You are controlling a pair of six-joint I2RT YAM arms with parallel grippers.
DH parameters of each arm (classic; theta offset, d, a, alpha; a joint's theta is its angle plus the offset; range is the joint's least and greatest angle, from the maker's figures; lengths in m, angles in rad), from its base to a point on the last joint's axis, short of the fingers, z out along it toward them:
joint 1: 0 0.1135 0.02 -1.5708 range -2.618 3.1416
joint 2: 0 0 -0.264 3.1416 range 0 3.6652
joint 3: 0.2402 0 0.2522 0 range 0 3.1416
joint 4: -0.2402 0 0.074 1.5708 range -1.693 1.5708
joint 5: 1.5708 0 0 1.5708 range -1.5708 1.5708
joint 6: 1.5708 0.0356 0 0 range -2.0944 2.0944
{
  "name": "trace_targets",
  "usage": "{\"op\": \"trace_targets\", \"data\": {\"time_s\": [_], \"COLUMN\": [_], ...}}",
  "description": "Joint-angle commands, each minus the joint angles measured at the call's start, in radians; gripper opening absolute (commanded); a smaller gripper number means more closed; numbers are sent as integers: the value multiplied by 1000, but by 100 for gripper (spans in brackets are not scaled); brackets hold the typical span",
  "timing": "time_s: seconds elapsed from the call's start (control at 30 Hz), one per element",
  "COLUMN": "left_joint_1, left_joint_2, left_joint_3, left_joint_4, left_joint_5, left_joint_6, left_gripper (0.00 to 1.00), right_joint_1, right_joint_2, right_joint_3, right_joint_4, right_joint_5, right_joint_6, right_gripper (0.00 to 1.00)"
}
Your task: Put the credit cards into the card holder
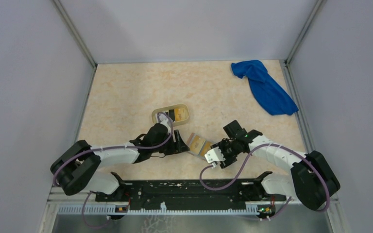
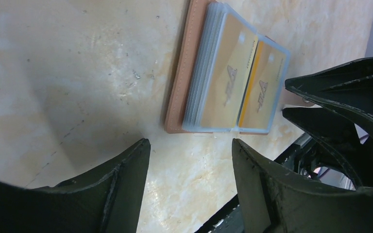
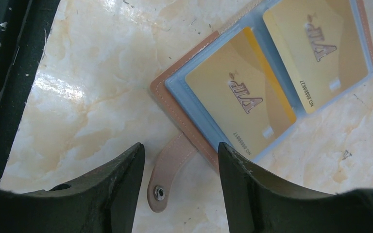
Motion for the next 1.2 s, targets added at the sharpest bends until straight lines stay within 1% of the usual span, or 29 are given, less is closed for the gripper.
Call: {"op": "trace_targets", "data": {"time_s": [0.0,0.3,0.5,0.63,0.8,0.93,0.97,1.03,1.1,1.17], "left_joint_1": [4,4,4,4,4,3,3,3,4,3], "left_joint_2": [40,59,85,88,109,123,118,90,45,21], "left_joint_3": [42,44,44,23,-8,-14,-12,1,31,52], "left_joint_4": [6,40,91,148,273,344,339,264,131,37], "left_joint_5": [57,69,87,93,136,177,171,128,51,-10], "left_joint_6": [8,-27,-58,-95,-111,-116,-111,-76,-20,26], "left_gripper": [69,70,68,64,54,51,51,54,63,69], "right_joint_1": [21,29,31,31,31,32,32,32,32,31], "right_joint_2": [17,33,36,36,37,43,43,42,42,42], "right_joint_3": [5,7,10,10,10,11,11,11,13,14], "right_joint_4": [10,4,-6,-10,-10,-11,-11,-13,-14,-15], "right_joint_5": [11,19,19,17,16,18,19,21,19,19], "right_joint_6": [-4,-5,-4,-3,-2,0,0,1,1,2], "right_gripper": [56,52,50,49,49,48,48,48,48,48]}}
